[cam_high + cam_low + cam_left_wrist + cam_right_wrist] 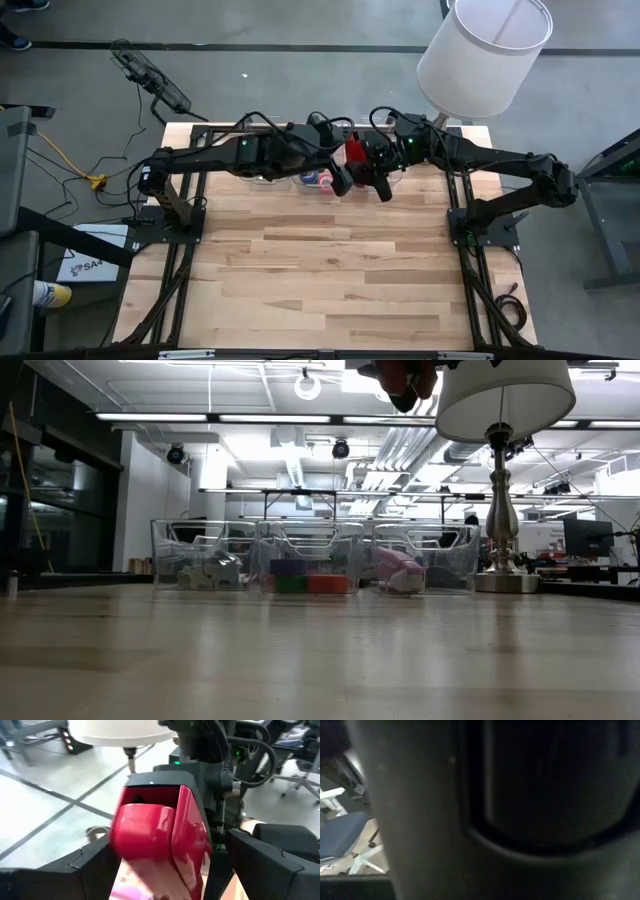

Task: Pick and place Stapler, Stapler remover, tape
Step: Put the red stapler into the right transparent bin

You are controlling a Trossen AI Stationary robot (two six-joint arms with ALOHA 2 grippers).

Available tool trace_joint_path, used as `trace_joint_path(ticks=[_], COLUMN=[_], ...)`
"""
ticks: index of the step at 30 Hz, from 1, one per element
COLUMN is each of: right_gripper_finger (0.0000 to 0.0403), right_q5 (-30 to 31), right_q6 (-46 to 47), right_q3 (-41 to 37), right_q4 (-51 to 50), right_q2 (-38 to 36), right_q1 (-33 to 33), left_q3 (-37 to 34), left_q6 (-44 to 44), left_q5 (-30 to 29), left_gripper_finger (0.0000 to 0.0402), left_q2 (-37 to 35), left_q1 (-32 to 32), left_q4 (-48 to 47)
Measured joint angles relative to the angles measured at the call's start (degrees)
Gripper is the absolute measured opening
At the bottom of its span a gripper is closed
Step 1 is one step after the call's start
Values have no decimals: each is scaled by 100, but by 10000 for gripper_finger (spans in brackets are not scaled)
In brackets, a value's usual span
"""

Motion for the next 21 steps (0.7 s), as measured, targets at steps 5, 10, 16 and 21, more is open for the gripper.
trace_joint_path(ticks=[5, 10, 16, 21], right_gripper_finger=[151, 151, 151, 151], right_q5=[74, 410, 843, 1285], right_q6=[51, 58, 42, 230], right_q3=[2, 2, 2, 2], right_q4=[-258, -572, -888, -917], right_q2=[-7, -7, -1, 241], right_q1=[-265, -567, -1062, -1445], left_q3=[-2, 7, 4, -4], left_q6=[1, -11, -179, -475], left_q5=[-272, -671, -1818, -1983], left_gripper_finger=[338, 338, 339, 339], left_q2=[-187, -481, -754, -778], left_q1=[-10, -13, -11, 152], left_q4=[-419, -1019, -2425, -3765])
